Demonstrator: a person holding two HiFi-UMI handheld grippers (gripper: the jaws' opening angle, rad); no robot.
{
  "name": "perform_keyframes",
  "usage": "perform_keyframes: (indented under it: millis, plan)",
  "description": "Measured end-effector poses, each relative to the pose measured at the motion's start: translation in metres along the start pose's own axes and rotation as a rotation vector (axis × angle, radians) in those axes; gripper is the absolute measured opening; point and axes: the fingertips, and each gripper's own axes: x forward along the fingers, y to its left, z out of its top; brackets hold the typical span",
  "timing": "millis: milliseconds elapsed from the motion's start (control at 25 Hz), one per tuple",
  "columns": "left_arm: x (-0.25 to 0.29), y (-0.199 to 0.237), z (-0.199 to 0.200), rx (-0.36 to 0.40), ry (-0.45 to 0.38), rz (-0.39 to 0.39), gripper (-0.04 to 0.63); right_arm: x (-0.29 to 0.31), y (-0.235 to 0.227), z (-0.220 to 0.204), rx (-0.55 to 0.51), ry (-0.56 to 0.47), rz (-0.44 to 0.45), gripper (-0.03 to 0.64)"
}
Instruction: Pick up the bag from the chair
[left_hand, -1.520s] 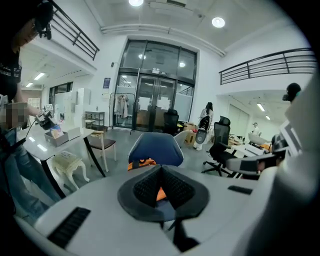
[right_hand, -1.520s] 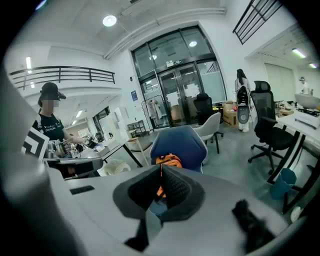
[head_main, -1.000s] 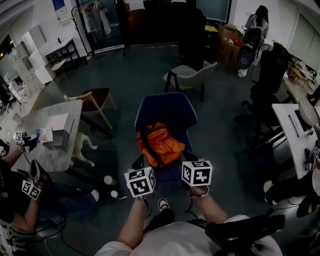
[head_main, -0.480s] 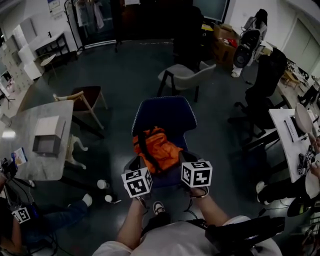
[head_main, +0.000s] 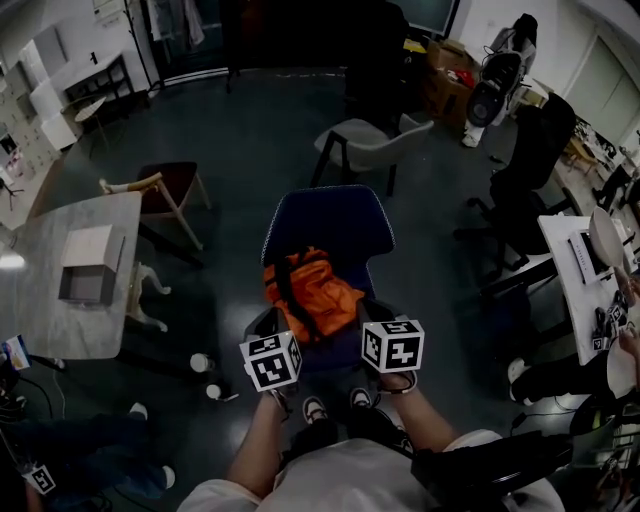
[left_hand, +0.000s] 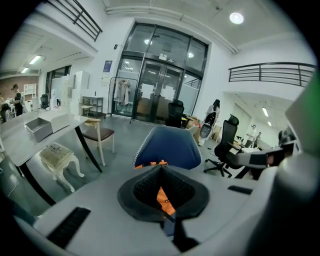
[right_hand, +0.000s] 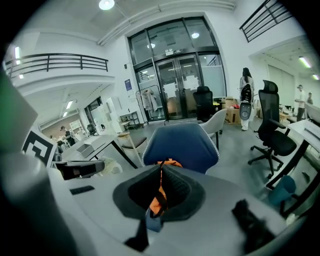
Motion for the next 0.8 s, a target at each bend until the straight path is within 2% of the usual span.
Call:
perform_keyframes:
  millis: [160, 440, 800]
  plan:
    - [0.003, 0.007, -0.001, 0.006, 0.006, 0.026, 0.012, 0.012, 0.003, 0.005, -0.021, 0.009, 0.024, 0.032]
    - [0.012, 0.022, -0.002, -0.06, 0.009, 0.11, 0.012, 0.045, -0.002, 0.018, -0.02, 0.021, 0.078, 0.034]
    - [0.036, 0.024, -0.007, -0.086, 0.045, 0.2, 0.012, 0.091, -0.026, 0.023, 0.004, 0.069, 0.143, 0.032]
